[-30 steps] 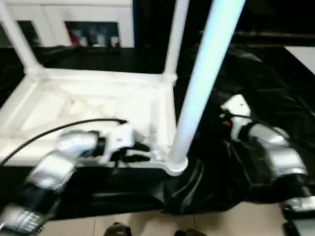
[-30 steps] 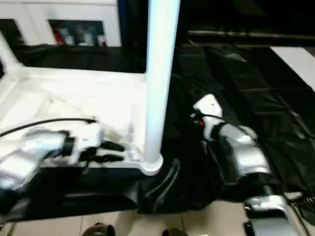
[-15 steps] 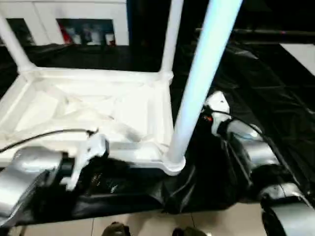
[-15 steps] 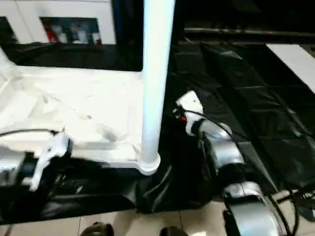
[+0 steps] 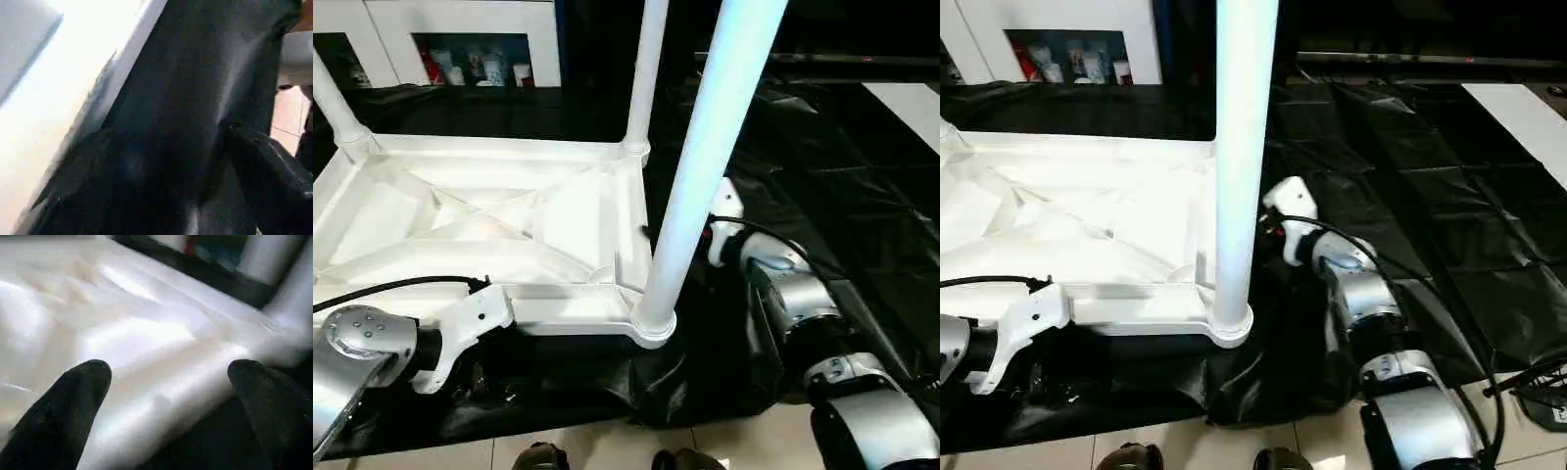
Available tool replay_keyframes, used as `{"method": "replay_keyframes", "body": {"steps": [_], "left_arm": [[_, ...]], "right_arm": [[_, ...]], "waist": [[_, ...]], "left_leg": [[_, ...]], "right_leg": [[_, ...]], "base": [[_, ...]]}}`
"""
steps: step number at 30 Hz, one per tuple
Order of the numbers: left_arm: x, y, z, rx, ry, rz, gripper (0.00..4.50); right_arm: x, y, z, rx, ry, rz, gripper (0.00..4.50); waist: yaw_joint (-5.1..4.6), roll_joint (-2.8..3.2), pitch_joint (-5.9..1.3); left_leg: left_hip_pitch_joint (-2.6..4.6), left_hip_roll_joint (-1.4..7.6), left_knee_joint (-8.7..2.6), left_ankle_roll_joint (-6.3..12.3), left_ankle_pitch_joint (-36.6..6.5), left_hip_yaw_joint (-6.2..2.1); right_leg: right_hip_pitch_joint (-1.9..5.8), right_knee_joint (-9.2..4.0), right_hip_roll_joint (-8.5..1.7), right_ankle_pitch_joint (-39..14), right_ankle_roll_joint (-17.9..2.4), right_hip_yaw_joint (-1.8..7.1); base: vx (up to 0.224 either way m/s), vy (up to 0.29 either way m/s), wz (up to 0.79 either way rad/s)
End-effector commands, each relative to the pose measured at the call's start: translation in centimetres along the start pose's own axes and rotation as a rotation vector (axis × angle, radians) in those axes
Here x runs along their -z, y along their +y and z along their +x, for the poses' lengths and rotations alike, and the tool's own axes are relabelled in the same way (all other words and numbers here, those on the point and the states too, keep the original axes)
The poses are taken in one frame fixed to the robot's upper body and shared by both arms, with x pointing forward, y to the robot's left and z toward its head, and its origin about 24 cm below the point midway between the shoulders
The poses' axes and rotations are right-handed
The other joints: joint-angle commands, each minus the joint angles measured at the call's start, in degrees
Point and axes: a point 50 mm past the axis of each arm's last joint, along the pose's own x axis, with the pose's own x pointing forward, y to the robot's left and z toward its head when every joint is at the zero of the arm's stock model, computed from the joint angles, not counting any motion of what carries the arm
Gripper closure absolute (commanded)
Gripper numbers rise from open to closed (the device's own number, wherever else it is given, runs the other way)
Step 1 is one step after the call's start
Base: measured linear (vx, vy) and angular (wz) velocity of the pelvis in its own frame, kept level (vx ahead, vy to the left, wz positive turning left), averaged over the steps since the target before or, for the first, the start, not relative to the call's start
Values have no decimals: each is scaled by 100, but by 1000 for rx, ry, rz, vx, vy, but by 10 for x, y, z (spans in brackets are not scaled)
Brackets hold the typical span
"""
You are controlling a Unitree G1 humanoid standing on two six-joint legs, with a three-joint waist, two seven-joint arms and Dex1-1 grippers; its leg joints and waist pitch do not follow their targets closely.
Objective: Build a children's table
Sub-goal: Rotate table base
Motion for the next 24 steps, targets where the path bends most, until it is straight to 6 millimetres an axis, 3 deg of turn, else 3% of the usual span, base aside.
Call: {"method": "replay_keyframes", "body": {"steps": [1, 7, 11, 17, 24], "left_arm": [[7, 8, -5, -110, 59, -15, 30], [7, 20, -10, -232, 55, -12, 10], [6, 24, -12, -273, 47, -16, 10], [-5, 29, -21, -318, -42, -36, 10], [-19, 34, -16, -325, -152, 31, 10]], "right_arm": [[-12, 13, 3, -137, -69, -6, 0], [-14, 37, -2, -327, -106, 38, 0], [-12, 42, -3, -370, -103, 45, 0], [-11, 45, -10, -408, -95, 57, 0], [-12, 53, -8, -434, -96, 64, 0]], "waist": [[10, 89, -325], [63, 98, -293], [88, 91, -296], [149, 109, -348], [212, 106, -422]], "left_leg": [[144, 277, -479, 110, -1227, -144], [211, 294, -523, -57, -1740, -170], [191, 284, -533, -99, -1743, -183], [187, 281, -521, -78, -1558, -178], [166, 263, -464, 51, -993, -154]], "right_leg": [[235, -419, -377, -1114, -1319, 342], [172, -529, -407, -2070, -1078, 361], [177, -541, -413, -2172, -1008, 360], [194, -506, -404, -1816, -1106, 348], [236, -410, -387, -932, -1259, 335]], "base": [[0, 0, 0], [0, 0, 0], [0, 0, 0], [0, 0, 0], [0, 0, 0]]}}
